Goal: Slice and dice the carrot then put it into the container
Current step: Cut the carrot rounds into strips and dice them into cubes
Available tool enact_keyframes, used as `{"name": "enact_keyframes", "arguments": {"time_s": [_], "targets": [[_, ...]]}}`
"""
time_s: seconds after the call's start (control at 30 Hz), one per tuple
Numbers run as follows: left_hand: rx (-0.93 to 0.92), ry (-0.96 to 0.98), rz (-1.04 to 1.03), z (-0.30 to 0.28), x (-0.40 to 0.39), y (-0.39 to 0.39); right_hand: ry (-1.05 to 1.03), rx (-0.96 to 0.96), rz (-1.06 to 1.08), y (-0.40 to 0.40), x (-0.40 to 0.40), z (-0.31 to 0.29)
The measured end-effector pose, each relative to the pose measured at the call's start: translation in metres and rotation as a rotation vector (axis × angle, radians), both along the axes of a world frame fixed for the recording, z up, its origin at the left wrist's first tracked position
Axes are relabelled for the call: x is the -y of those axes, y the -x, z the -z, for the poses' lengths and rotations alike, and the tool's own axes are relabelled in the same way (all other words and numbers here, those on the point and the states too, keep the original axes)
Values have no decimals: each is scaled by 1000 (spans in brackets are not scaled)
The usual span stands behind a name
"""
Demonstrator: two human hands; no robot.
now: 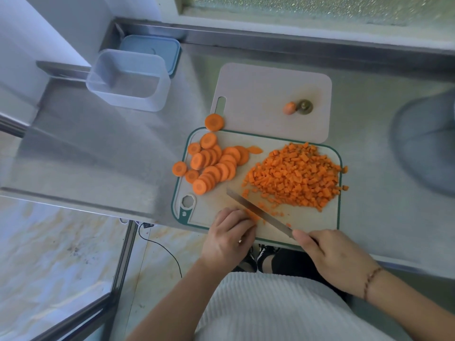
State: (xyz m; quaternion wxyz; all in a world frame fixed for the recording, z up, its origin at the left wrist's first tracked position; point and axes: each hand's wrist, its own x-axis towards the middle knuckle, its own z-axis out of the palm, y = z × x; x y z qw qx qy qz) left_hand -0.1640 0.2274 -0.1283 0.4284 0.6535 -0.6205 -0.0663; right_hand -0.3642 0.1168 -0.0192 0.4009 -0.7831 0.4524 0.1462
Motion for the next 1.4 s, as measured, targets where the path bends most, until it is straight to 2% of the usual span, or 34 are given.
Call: {"name": "enact_keyframes", "arguments": {"time_s": [0.3,0.43,0.63,0.83,1.0,1.17,1.3,1.4], "targets": [[-40,34,-28,6,1,3,101,-164,-100,-14,-14,-1],[-69,1,-35,4,0,5,112,-69,-99,-32,-11,8],[-150,-15,-40,-8,-8,-2,-8,43,31,-2,-6,8],[-298,-83,-266,-11,-23,-14,-39,34,-49,9,-11,13],[-283,-152,-298,-22,-11,-13,-69,9,2,5,1,17],[-145,-131,-189,-32,9,-24,-57,3,138,18,25,12],[44,-47,-174,-50,71,-57,-66,-10,135,21,26,10],[253,-297,-128,-60,117,-79,-76,29,199,30,25,7]]}}
